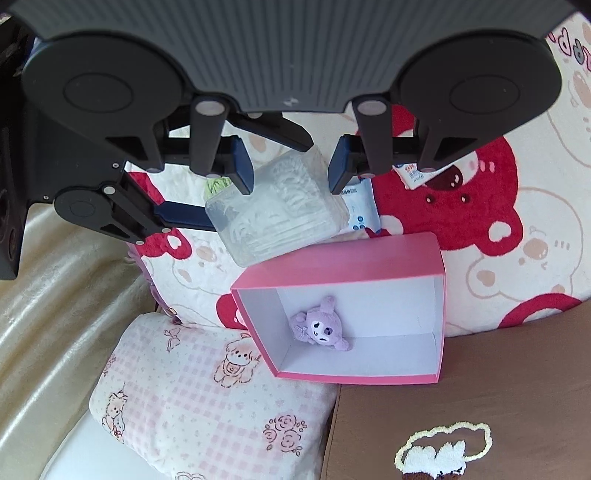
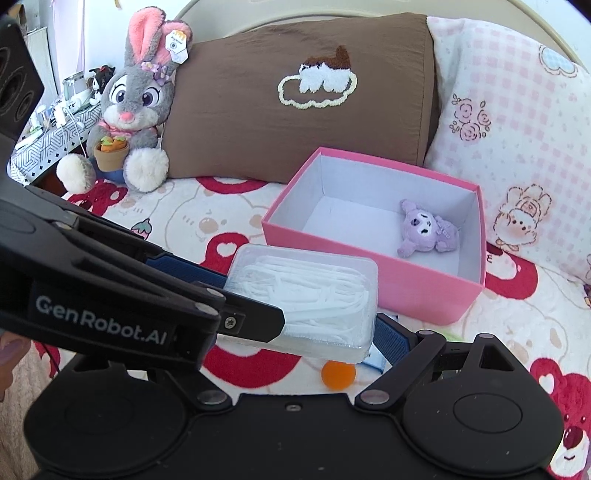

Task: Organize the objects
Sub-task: 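Carry the clear plastic box with the left gripper over the pink box, then lower the clear box into the pink box and open the left gripper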

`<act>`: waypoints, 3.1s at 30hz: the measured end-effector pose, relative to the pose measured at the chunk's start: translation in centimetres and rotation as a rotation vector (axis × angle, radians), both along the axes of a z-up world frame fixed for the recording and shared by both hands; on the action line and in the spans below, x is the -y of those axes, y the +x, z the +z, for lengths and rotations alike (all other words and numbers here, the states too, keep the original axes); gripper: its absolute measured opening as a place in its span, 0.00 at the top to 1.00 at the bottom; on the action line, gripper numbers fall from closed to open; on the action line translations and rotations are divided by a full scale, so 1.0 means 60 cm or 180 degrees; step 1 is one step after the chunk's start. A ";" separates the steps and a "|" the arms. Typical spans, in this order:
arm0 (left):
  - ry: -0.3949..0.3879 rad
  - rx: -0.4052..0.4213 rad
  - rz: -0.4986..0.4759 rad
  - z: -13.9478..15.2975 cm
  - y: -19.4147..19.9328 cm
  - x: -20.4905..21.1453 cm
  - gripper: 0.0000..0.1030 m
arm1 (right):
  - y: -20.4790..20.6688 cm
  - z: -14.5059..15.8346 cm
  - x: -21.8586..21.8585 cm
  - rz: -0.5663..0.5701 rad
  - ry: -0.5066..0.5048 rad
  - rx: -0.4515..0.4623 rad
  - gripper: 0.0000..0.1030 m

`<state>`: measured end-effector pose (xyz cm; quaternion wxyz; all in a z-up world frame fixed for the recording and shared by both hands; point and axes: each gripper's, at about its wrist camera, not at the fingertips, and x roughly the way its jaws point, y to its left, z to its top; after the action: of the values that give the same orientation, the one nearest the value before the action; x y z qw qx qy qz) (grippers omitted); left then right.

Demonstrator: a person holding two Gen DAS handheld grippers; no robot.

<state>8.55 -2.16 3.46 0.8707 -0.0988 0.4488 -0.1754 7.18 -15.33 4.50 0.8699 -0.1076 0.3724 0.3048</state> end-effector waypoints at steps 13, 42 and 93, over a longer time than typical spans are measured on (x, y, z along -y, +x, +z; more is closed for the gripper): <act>0.0202 0.0274 0.0098 0.049 0.083 0.000 0.59 | 0.084 0.037 -0.019 0.0065 0.0068 0.0201 0.10; 0.0323 -0.0648 0.0482 -0.127 0.435 -0.021 0.59 | 0.434 -0.123 -0.048 0.0124 0.0317 -0.0724 0.11; 0.0310 -0.0521 0.0766 -0.222 0.478 -0.016 0.59 | 0.480 -0.166 -0.038 -0.0003 -0.0301 -0.0727 0.51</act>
<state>37.20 -1.20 -9.84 0.8497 -0.1234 0.5112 -0.0392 36.00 -13.02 -5.48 0.8159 -0.1130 0.4832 0.2967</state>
